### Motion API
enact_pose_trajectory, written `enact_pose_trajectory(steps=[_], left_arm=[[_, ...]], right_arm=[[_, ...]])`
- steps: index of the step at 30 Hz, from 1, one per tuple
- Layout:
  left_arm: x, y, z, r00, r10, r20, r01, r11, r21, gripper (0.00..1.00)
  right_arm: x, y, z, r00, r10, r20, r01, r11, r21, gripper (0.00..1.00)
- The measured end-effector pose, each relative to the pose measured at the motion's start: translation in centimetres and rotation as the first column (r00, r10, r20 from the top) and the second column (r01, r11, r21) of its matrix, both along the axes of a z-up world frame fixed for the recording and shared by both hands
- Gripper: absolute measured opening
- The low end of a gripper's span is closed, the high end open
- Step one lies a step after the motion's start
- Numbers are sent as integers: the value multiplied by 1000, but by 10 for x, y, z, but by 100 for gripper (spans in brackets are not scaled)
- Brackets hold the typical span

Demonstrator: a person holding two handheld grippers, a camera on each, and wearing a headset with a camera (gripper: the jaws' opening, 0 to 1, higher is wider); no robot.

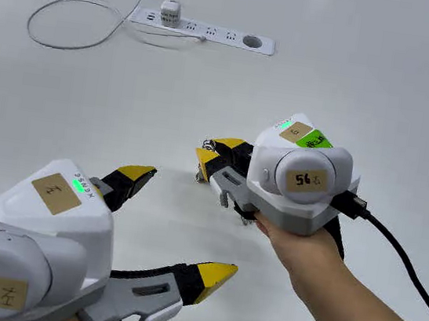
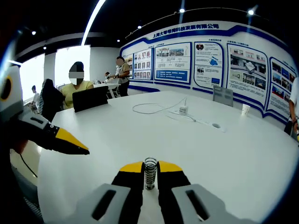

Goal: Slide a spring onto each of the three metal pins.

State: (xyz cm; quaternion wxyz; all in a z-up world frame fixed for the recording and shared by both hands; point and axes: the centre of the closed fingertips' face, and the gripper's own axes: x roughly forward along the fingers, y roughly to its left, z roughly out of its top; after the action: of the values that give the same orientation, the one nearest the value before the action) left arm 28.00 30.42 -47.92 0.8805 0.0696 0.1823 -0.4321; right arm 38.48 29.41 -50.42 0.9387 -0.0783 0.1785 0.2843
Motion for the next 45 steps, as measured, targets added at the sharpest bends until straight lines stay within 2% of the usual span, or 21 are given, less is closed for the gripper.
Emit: enact_pose_trajectory(steps=[10, 18, 23, 35, 45], left_arm=[[0, 1, -1, 1000, 1, -2, -1, 1000, 9, 81], [0, 1, -1, 1000, 3, -4, -3, 1000, 8, 80], [1, 1, -1, 1000, 6, -3, -6, 1000, 10, 80], [2, 3, -1, 1000, 18, -4, -18, 1000, 11, 80], [3, 3, 4, 1000, 19, 9, -19, 1000, 16, 80]], right_arm=[[1, -1, -14, 998, -15, -57, 14, 1000, -8, 12], [0, -1, -19, 995, -20, -93, 20, 1000, 4, 12], [-2, -1, -20, 994, -25, -109, 26, 1000, 10, 18], [-12, 1, 5, 994, -12, -106, 20, 997, 73, 23], [-22, -11, 25, 995, -20, -93, 27, 997, 77, 32]])
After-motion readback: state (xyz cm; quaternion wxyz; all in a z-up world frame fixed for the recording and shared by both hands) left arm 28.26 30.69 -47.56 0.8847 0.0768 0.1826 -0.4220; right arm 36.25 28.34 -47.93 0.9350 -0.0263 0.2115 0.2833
